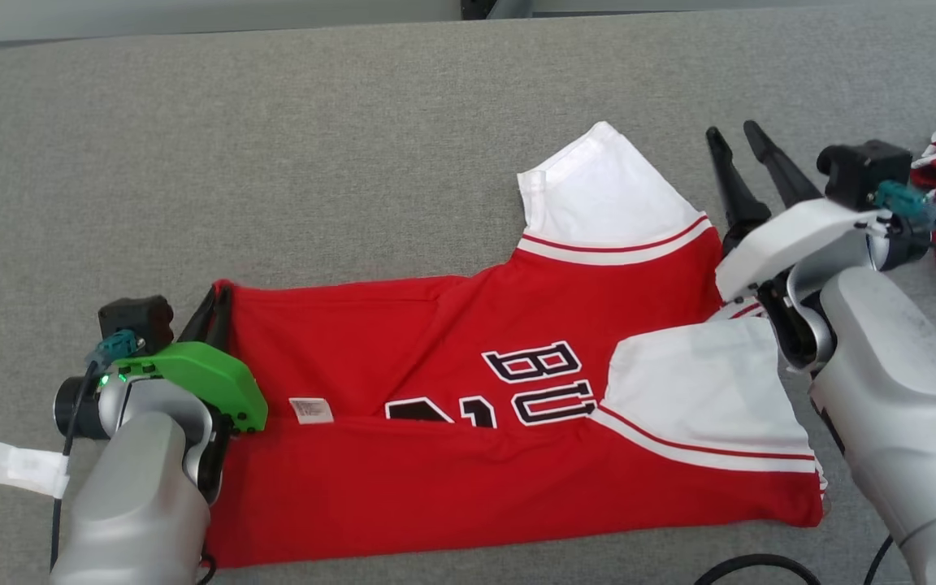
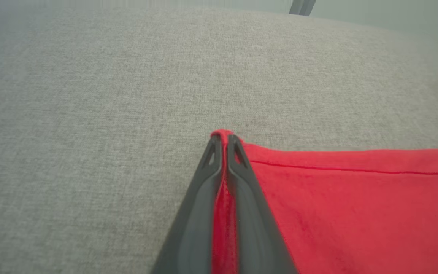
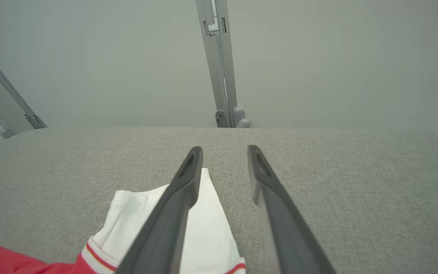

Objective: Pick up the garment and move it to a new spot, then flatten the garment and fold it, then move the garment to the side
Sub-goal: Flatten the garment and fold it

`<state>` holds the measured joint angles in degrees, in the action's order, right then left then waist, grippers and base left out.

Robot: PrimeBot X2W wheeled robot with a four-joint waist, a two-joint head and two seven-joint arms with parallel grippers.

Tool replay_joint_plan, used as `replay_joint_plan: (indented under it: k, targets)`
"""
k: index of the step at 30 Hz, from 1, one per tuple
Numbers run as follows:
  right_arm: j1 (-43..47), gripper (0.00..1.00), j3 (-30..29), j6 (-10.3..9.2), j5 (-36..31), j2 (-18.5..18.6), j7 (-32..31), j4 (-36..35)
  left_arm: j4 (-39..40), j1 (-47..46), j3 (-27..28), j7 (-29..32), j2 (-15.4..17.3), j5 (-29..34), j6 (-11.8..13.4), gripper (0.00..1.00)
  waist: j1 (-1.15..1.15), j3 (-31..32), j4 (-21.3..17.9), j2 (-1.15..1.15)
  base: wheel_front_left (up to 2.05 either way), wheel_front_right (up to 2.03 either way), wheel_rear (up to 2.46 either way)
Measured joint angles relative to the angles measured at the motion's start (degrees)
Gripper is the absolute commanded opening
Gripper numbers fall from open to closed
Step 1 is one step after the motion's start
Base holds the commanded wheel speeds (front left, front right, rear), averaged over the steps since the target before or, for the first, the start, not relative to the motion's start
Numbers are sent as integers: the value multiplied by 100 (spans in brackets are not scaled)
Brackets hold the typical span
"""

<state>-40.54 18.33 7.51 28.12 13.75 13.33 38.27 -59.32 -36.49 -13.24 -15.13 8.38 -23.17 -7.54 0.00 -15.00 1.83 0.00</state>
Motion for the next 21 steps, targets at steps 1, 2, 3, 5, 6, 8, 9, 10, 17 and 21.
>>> replay_joint_plan:
  k: [1,2,3,5,6,8,9,10,17,21]
  targets:
    - [-151,61,34,0,-11,14,-26,96,70,-32,-8,0,-3,0,-1,0,0,-23,40,0,0,0,0]
    - [-316,50,60,0,-19,21,-85,211,141,-56,-31,0,-18,0,-1,0,0,-48,85,0,0,0,0]
    - [-477,40,79,0,-44,25,-137,330,179,-68,-68,0,-41,0,0,0,0,-73,131,0,0,0,0]
    - [-799,43,122,0,-116,56,-276,612,246,-87,-151,0,-86,0,-1,0,0,-138,222,0,0,0,0]
    - [-942,48,138,0,-142,74,-327,750,289,-121,-186,0,-100,1,0,0,0,-175,270,0,0,0,0]
    - [-1187,91,245,0,-198,99,-547,1037,368,-226,-255,1,-155,1,0,0,0,-250,374,0,0,0,0]
    - [-1278,100,289,0,-208,97,-611,1172,390,-257,-298,1,-183,2,0,0,0,-288,427,0,0,0,0]
    - [-1374,100,341,0,-226,96,-693,1302,413,-269,-338,1,-208,1,-1,0,0,-329,483,0,0,0,0]
    - [-1889,100,573,0,-296,62,-1132,2123,515,-354,-513,1,-311,-2,-1,0,0,-590,828,0,0,0,0]
    - [-2062,100,636,0,-314,31,-1229,2506,565,-409,-577,1,-358,-57,-1,0,0,-720,971,0,0,0,0]
